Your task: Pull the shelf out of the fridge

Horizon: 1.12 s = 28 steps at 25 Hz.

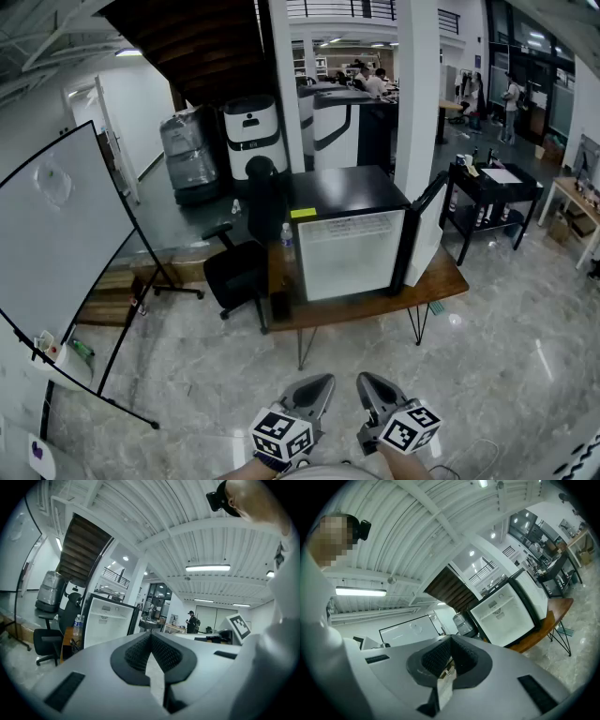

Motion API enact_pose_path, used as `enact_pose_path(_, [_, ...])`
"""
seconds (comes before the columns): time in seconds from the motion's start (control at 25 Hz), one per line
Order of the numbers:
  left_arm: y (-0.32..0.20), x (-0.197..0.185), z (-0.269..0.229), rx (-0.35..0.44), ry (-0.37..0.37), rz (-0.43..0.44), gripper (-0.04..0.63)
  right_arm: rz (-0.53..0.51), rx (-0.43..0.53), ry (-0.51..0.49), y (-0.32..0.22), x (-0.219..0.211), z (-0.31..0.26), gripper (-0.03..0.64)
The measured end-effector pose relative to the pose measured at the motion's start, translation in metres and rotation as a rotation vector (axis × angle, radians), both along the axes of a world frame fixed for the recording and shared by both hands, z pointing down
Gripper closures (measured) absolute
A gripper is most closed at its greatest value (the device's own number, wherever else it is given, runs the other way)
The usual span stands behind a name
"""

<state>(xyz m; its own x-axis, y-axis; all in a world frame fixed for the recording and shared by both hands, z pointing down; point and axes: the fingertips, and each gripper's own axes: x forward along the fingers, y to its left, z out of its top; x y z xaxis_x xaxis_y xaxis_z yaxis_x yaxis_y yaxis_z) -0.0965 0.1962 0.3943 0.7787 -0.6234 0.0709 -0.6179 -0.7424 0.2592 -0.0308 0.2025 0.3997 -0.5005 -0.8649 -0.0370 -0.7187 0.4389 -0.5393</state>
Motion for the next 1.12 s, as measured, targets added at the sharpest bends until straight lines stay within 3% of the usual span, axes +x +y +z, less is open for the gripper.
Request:
enact_pose_path(0.4, [0.003,0.007,0.000,-0.006,0.000,0.006,0.589,-0.015,0.004,0.002,0.003,0.003,0.000,0.595])
enact_pose_path(0.72, [0.002,0.017,0.003,-0.006,0.013,0.003,0.589,-0.031,0.016,-0.094,0.005,0.015,-0.003,0.595])
enact_pose_path(1.12, [-0.005,0.052,0.002,-0.007,0.013,-0.017,0.589,-0.078,0.049,-0.115,0.001,0.037,-0.012,0.595])
